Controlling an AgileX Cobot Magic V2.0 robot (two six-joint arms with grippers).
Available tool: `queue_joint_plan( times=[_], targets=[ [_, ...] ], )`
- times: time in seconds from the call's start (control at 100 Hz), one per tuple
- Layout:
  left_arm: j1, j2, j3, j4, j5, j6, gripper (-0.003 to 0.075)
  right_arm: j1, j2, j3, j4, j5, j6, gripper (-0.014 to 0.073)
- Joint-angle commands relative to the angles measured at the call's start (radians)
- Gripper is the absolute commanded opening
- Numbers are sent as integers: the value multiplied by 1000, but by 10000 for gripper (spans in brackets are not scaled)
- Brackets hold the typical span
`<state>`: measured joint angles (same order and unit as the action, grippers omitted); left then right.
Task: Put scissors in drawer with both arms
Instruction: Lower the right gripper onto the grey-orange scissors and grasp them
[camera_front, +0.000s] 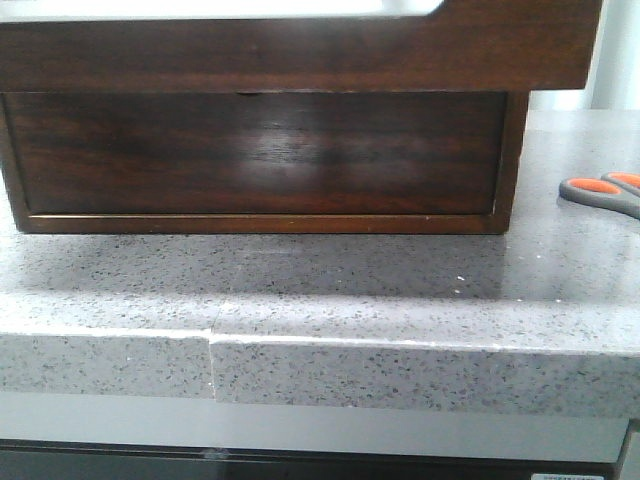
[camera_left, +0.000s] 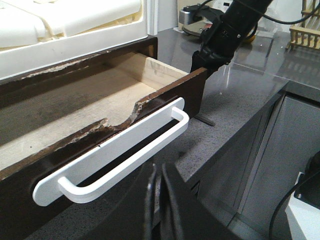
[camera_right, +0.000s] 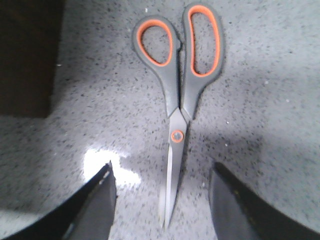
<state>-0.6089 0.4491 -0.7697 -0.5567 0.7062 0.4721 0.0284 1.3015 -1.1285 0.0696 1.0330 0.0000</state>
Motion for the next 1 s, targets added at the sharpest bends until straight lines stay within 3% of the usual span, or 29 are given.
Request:
queue_joint_plan(
  times=[0.0,0.32,0.99],
  targets=[
    [-3,16,-35,-15,-55,-11,-20,0,32,-37,-26,-38,0,365],
    [-3,16,-35,-15,-54,-11,-20,0,140,-37,-44,-106,0,406],
    [-3,16,-35,-15,-62,-11,-20,0,296,-37,-98,-199,85,405]
  ],
)
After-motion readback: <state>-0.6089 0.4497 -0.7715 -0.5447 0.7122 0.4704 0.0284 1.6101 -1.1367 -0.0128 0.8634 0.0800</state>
